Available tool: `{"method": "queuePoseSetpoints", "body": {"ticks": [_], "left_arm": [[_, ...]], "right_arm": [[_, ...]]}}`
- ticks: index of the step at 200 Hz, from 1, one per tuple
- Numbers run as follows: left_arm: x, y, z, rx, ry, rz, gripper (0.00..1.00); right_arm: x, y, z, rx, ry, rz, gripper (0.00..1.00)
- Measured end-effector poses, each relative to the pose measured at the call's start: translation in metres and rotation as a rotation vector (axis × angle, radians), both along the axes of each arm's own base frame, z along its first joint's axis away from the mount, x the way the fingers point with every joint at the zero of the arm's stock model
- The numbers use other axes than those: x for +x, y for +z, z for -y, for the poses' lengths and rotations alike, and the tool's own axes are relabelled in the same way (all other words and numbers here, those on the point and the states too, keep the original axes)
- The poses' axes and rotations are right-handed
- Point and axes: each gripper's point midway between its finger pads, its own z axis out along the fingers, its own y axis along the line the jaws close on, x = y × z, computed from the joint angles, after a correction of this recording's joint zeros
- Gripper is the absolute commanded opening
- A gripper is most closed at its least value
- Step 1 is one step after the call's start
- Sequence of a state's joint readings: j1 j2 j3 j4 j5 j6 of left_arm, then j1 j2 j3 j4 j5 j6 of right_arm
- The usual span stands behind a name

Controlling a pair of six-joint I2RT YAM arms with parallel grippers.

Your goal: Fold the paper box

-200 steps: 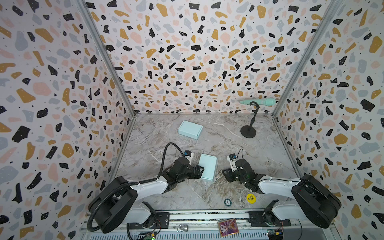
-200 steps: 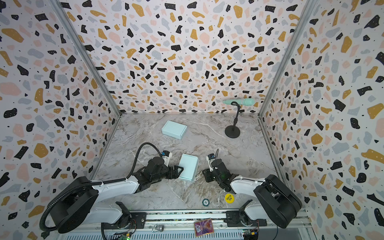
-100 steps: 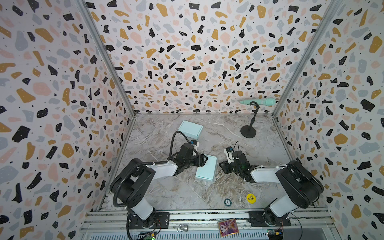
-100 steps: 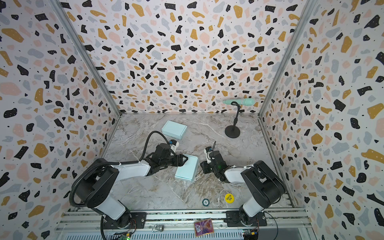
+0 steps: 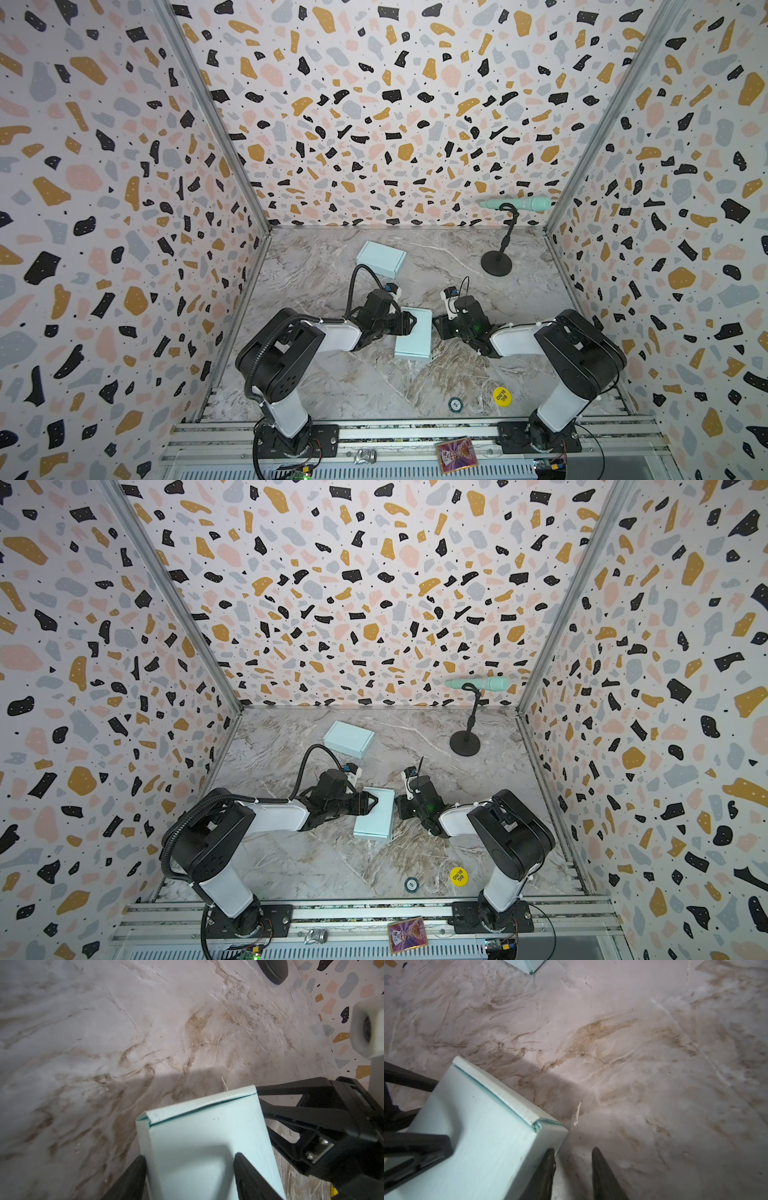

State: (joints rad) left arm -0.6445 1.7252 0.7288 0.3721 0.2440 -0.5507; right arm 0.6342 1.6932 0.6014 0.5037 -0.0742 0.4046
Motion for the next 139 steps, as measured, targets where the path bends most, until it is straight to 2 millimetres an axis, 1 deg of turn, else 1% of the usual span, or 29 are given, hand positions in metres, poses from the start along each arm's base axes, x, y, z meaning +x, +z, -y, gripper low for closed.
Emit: {"method": "queuePoseSetpoints", "body": {"ticks": [20,34,48,71,95,105,117,139], "left_arm": [[0.002,0.0,0.0,-0.001,0.012,0.001,0.7],[0.002,0.001,0.0,-0.003,0.012,0.001,0.75],[0.0,0.004,0.001,-0.016,0.002,0.001,0.82],[-0.007,0.018,-0.005,-0.039,-0.005,0.018,0.86],[-0.013,0.037,-0.013,-0.06,-0.003,0.056,0.88],[-0.017,0.043,-0.018,-0.07,0.001,0.07,0.88],[-0.024,0.043,-0.024,-0.072,0.003,0.072,0.88],[-0.046,0.03,-0.037,-0.06,0.009,0.041,0.86]], "right_arm": [[0.001,0.0,0.001,-0.011,-0.013,0.006,0.33],[0.0,0.0,0.003,-0.008,-0.014,0.003,0.34],[-0.007,0.001,0.01,0.003,-0.009,-0.009,0.34],[-0.022,0.006,0.029,0.01,-0.018,-0.014,0.35],[-0.035,0.012,0.04,0.02,-0.025,-0.004,0.35],[-0.043,0.013,0.04,0.019,-0.017,-0.006,0.35],[-0.057,0.012,0.036,0.016,0.006,-0.014,0.35],[-0.083,0.013,0.021,0.021,0.063,-0.028,0.34]]}}
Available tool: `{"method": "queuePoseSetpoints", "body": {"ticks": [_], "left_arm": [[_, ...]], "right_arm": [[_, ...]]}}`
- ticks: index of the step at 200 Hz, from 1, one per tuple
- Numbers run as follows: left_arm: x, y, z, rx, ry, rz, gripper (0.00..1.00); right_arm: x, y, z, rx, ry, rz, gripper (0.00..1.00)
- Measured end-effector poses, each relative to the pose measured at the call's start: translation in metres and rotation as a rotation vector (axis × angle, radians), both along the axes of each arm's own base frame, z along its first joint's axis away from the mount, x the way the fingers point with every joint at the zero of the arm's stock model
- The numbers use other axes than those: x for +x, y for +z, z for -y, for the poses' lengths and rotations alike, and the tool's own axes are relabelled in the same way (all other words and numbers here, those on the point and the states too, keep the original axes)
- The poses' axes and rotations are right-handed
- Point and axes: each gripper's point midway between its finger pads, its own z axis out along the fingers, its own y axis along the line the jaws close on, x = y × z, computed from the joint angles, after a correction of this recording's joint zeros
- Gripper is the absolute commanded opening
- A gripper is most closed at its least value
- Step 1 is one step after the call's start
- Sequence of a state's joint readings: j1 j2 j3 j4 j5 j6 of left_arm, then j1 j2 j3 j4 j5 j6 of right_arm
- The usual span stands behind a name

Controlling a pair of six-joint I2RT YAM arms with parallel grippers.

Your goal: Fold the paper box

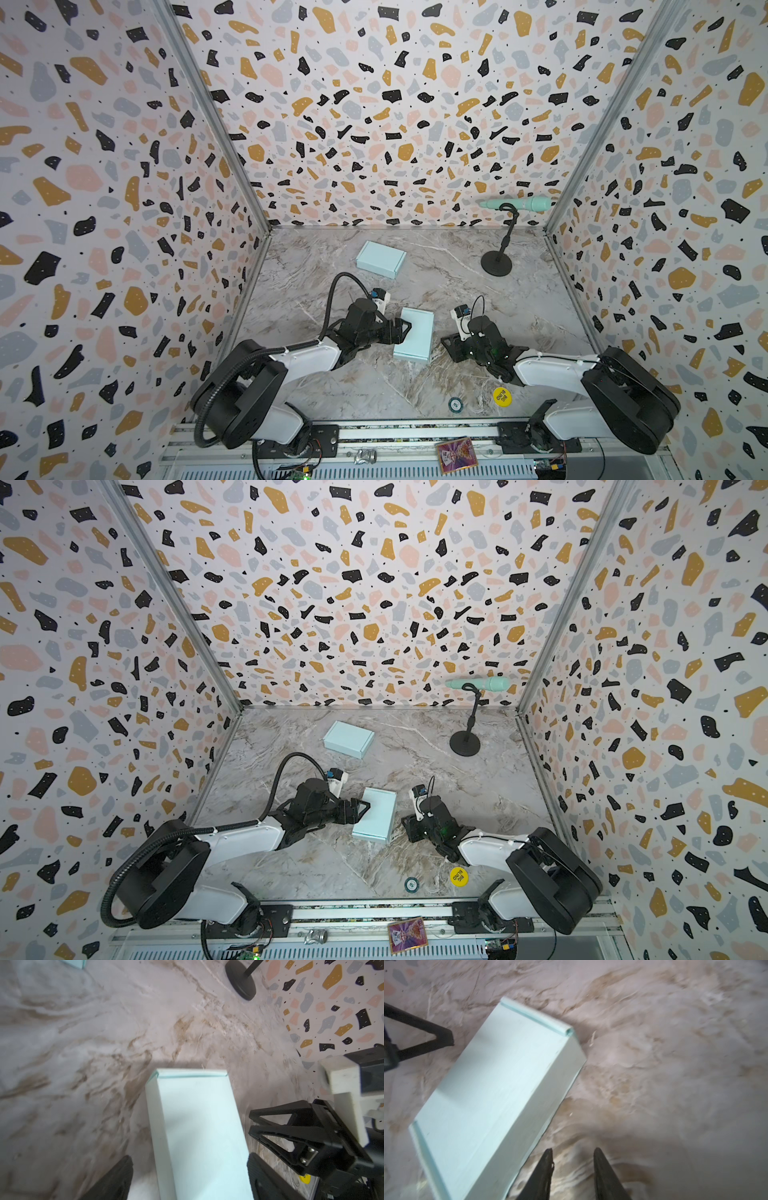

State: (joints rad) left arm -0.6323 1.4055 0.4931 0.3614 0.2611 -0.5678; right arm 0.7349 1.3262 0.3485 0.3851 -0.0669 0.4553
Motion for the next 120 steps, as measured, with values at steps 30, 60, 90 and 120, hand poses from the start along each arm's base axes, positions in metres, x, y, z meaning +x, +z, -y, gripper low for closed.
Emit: {"method": "queuePoseSetpoints", "body": {"ticks": [30,60,90,120], "left_arm": [[-0.026,-0.019,-0.006,0.02,-0.006,-0.048,0.81],[-0.037,-0.02,0.001,0.006,-0.018,-0.057,0.77],[-0.045,-0.015,0.014,-0.018,-0.033,-0.046,0.71],[-0.047,-0.018,0.014,-0.016,0.001,-0.039,0.67]], "right_arm": [[-0.024,-0.001,-0.018,0.002,0.053,-0.018,0.33],[-0.038,-0.016,-0.025,-0.027,0.075,-0.057,0.34],[-0.044,-0.016,-0.033,-0.029,0.084,-0.052,0.33],[-0.045,-0.016,-0.036,-0.037,0.08,-0.045,0.33]]}}
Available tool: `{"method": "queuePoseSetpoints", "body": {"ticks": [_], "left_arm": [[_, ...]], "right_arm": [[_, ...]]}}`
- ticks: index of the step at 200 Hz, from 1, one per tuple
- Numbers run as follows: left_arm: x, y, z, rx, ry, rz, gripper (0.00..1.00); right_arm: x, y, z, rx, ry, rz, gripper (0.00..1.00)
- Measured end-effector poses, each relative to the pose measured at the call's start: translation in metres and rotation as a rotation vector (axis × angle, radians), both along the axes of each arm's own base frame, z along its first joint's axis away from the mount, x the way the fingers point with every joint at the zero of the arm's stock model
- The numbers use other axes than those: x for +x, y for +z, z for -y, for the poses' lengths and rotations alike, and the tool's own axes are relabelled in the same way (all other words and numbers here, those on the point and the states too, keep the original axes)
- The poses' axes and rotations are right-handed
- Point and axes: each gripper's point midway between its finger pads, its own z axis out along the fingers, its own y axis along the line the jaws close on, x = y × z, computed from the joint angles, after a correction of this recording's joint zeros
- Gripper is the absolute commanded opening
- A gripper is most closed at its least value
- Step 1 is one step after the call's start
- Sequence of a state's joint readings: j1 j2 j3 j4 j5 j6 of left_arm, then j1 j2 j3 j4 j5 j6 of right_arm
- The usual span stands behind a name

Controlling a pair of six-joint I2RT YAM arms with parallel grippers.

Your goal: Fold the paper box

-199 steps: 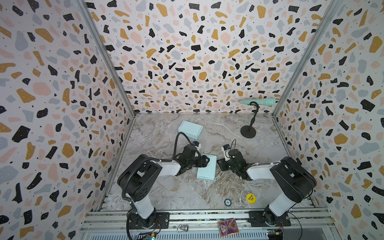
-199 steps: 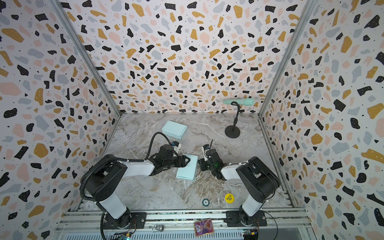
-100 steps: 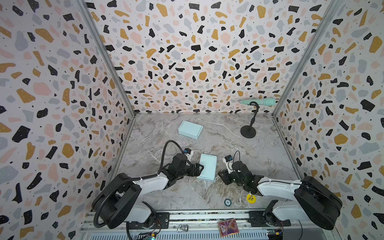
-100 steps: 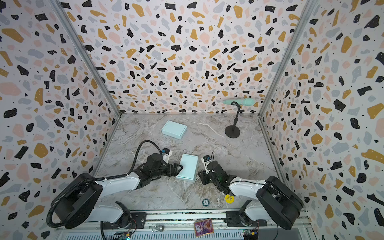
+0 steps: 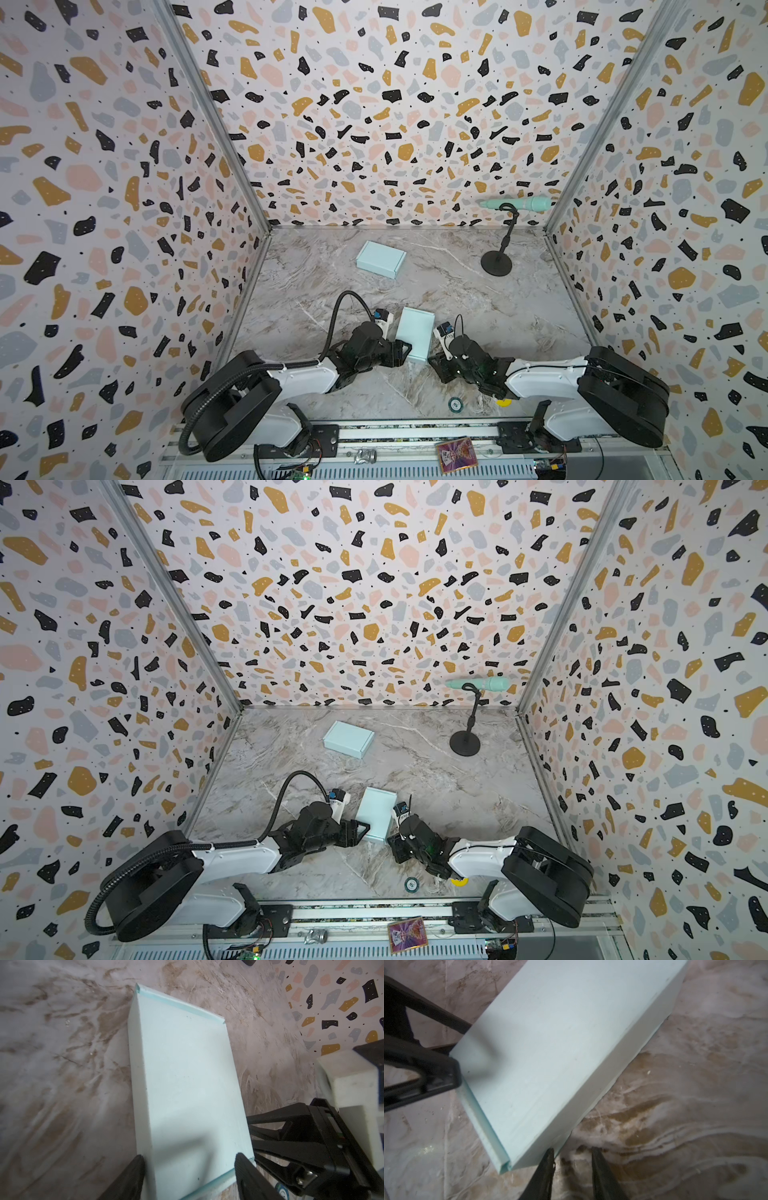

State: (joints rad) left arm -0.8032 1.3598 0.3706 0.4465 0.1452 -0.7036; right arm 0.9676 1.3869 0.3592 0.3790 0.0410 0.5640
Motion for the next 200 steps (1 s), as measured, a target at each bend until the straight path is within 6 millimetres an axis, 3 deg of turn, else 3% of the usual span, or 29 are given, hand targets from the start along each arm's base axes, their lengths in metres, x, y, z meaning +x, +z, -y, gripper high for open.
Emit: {"method": "queuePoseSetpoints", "body": {"ticks": [92,123,158,182,200], "left_arm": [[0.005,-0.006,-0.005,0.034,0.125,0.039,0.64],[0.013,-0.004,-0.011,0.014,0.123,0.02,0.76],[0.03,0.001,-0.033,0.064,0.148,0.018,0.87],[0.034,0.026,-0.043,0.097,0.171,0.07,0.89],[0.024,0.046,-0.045,0.091,0.177,0.113,0.88]], "right_arm": [[-0.001,0.0,-0.014,-0.061,0.009,0.022,0.33],[-0.009,0.0,-0.014,-0.034,0.025,0.008,0.35],[-0.015,0.003,0.007,-0.014,0.009,-0.011,0.51],[0.003,0.022,0.027,-0.001,-0.04,0.022,0.7],[0.024,0.044,0.035,0.016,-0.052,0.053,0.77]]}}
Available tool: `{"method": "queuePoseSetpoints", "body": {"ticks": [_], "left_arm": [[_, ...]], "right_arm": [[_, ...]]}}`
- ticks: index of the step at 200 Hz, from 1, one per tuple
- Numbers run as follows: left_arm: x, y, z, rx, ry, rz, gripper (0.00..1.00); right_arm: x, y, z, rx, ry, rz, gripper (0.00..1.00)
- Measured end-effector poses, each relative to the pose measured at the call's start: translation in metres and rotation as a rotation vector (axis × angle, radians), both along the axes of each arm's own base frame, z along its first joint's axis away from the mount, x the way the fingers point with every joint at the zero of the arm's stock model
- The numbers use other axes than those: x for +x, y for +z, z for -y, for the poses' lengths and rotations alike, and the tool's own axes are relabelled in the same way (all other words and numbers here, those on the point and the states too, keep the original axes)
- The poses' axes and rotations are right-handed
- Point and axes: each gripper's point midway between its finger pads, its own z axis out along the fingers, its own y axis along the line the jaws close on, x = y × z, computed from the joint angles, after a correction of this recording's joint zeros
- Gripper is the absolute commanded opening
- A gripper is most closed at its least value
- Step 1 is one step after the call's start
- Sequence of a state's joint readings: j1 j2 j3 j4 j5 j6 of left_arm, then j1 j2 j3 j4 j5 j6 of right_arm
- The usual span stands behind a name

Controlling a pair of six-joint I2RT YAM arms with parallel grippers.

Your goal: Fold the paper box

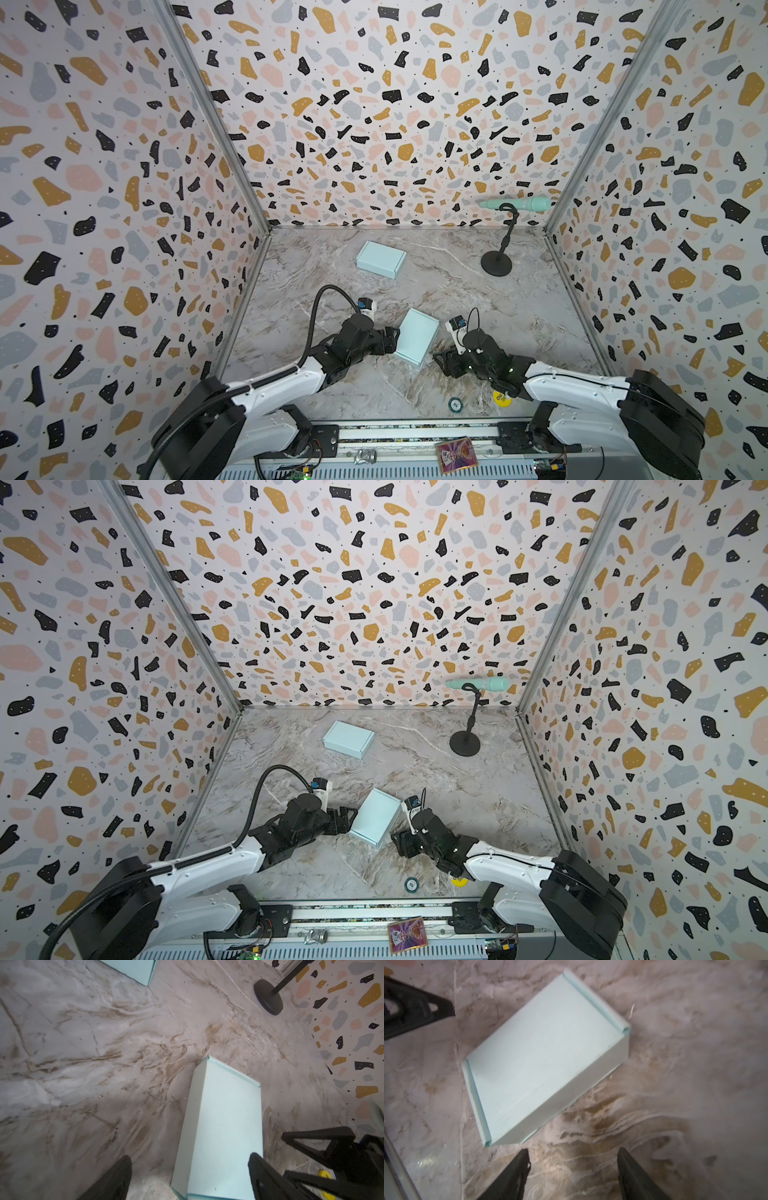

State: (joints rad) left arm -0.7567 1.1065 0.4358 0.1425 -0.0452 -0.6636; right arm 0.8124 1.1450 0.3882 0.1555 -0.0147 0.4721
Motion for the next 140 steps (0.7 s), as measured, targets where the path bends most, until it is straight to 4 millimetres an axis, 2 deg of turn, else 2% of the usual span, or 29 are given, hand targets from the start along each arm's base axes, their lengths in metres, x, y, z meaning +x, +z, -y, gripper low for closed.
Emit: {"method": "queuePoseSetpoints", "body": {"ticks": [18,37,54,65,101,119,140], "left_arm": [[-0.019,0.009,0.007,-0.04,-0.018,0.015,0.84],[-0.045,0.0,0.018,-0.062,-0.052,-0.02,0.8],[-0.065,-0.012,0.026,-0.071,-0.075,-0.065,0.79],[-0.07,-0.016,0.03,-0.074,-0.073,-0.085,0.78],[-0.067,-0.021,0.043,-0.129,-0.04,-0.111,0.77],[-0.065,-0.028,0.046,-0.132,-0.028,-0.127,0.77],[-0.063,-0.031,0.049,-0.145,-0.01,-0.137,0.77]], "right_arm": [[0.028,0.022,0.0,0.011,0.006,0.031,0.81],[0.059,0.035,-0.007,0.014,0.036,0.053,0.83],[0.08,0.032,-0.017,0.008,0.09,0.037,0.84],[0.09,0.026,-0.025,0.0,0.126,0.025,0.86],[0.103,0.002,-0.046,-0.013,0.22,-0.026,0.87],[0.1,-0.007,-0.047,-0.015,0.244,-0.049,0.87],[0.097,-0.007,-0.048,-0.006,0.266,-0.052,0.87]]}}
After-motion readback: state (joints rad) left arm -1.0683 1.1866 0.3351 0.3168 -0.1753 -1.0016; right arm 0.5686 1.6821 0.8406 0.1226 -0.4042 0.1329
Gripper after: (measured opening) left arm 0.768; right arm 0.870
